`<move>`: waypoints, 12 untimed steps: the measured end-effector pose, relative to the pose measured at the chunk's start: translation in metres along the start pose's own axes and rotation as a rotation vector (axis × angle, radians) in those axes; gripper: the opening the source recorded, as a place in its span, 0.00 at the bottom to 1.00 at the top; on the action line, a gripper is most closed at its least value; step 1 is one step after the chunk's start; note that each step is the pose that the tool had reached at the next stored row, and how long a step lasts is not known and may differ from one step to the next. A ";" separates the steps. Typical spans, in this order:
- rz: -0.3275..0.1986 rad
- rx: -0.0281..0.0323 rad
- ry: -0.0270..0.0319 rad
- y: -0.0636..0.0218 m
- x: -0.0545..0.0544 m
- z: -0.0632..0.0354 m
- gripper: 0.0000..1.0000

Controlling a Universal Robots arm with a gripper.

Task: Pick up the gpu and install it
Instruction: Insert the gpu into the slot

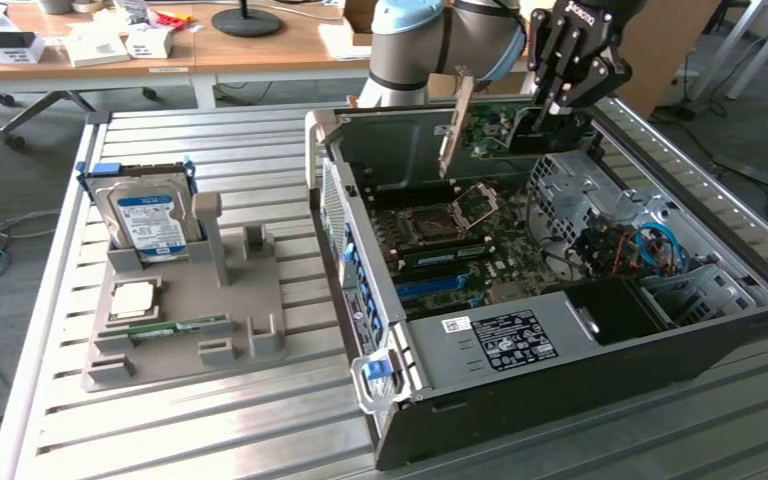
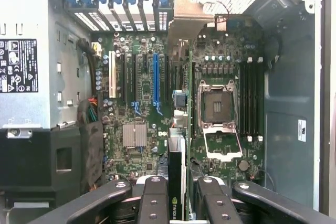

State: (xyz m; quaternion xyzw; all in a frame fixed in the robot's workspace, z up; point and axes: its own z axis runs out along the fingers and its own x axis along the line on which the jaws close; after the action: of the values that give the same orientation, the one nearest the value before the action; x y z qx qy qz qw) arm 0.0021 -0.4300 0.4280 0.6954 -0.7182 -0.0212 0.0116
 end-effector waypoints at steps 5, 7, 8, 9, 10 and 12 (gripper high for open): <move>0.000 0.0001 0.0002 0.0005 0.000 0.0039 0.26; 0.000 0.0001 0.0003 0.0007 0.000 0.0060 0.26; 0.000 0.0001 0.0003 0.0008 0.000 0.0071 0.26; 0.000 0.0001 0.0002 0.0008 0.000 0.0082 0.26; 0.000 0.0000 0.0003 0.0009 0.000 0.0092 0.26; 0.000 0.0000 0.0004 0.0010 0.000 0.0114 0.26</move>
State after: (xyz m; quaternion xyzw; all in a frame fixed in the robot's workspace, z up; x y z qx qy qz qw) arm 0.0006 -0.4300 0.4167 0.6955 -0.7182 -0.0211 0.0117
